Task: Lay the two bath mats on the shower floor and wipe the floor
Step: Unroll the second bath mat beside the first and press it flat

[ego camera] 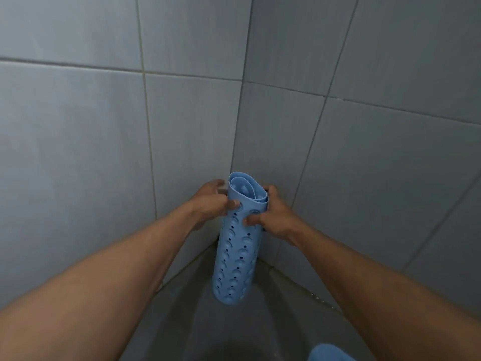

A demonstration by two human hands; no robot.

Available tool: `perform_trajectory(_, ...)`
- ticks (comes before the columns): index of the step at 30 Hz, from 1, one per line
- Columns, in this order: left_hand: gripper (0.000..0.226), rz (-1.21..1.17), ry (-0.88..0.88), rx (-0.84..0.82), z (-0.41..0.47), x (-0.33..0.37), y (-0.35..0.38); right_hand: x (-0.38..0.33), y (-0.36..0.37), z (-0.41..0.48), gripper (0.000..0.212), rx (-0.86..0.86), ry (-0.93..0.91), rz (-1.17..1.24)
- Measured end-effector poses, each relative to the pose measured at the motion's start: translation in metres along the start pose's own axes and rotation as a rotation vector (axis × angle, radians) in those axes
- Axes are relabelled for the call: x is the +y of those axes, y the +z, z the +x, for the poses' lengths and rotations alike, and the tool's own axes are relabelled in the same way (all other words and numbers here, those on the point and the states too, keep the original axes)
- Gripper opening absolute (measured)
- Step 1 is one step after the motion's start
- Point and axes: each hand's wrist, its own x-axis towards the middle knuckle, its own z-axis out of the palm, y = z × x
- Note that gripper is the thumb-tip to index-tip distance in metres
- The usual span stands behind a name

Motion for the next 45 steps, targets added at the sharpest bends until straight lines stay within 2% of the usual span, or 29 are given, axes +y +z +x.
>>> perform_trajectory(2, 0.054, 0.009, -0.017, -0.064, -0.012, 0.003, 0.001, -0.001, 0.0, -0.008, 0.074, -0.003, 0.002, 0.031)
perform_trajectory(3, 0.053, -0.011, -0.036, -0.068, -0.017, 0.002, 0.001, -0.001, 0.0, -0.011, 0.074, -0.004, 0.004, 0.054)
perform_trajectory(7, 0.068, -0.137, -0.122, -0.074, -0.029, -0.003, 0.001, -0.006, 0.002, -0.028, 0.071, -0.005, 0.018, 0.111)
perform_trajectory(15, 0.067, -0.192, -0.107, -0.105, -0.083, 0.031, -0.009, -0.049, -0.005, -0.078, 0.073, 0.072, 0.085, 0.251)
perform_trajectory(19, 0.058, -0.197, -0.11, -0.125, -0.122, 0.042, -0.017, -0.076, -0.009, -0.108, 0.069, 0.024, 0.089, 0.235)
perform_trajectory(23, 0.071, -0.197, -0.113, -0.147, -0.158, 0.03, -0.024, -0.077, -0.001, -0.146, 0.069, -0.066, 0.03, 0.268)
perform_trajectory(29, 0.072, -0.115, -0.077, -0.125, -0.236, 0.036, -0.006, -0.056, 0.015, -0.223, 0.062, -0.037, -0.063, 0.396)
perform_trajectory(33, 0.075, -0.086, -0.078, -0.086, -0.293, 0.048, 0.005, -0.067, 0.007, -0.275, 0.064, -0.072, -0.089, 0.37)
perform_trajectory(39, 0.063, -0.114, -0.053, 0.044, -0.367, 0.05, 0.018, -0.097, 0.001, -0.337, 0.063, -0.13, -0.109, 0.255)
perform_trajectory(45, 0.05, -0.053, 0.056, 0.111, -0.409, 0.011, 0.032, -0.073, 0.022, -0.378, 0.067, -0.117, -0.074, 0.273)
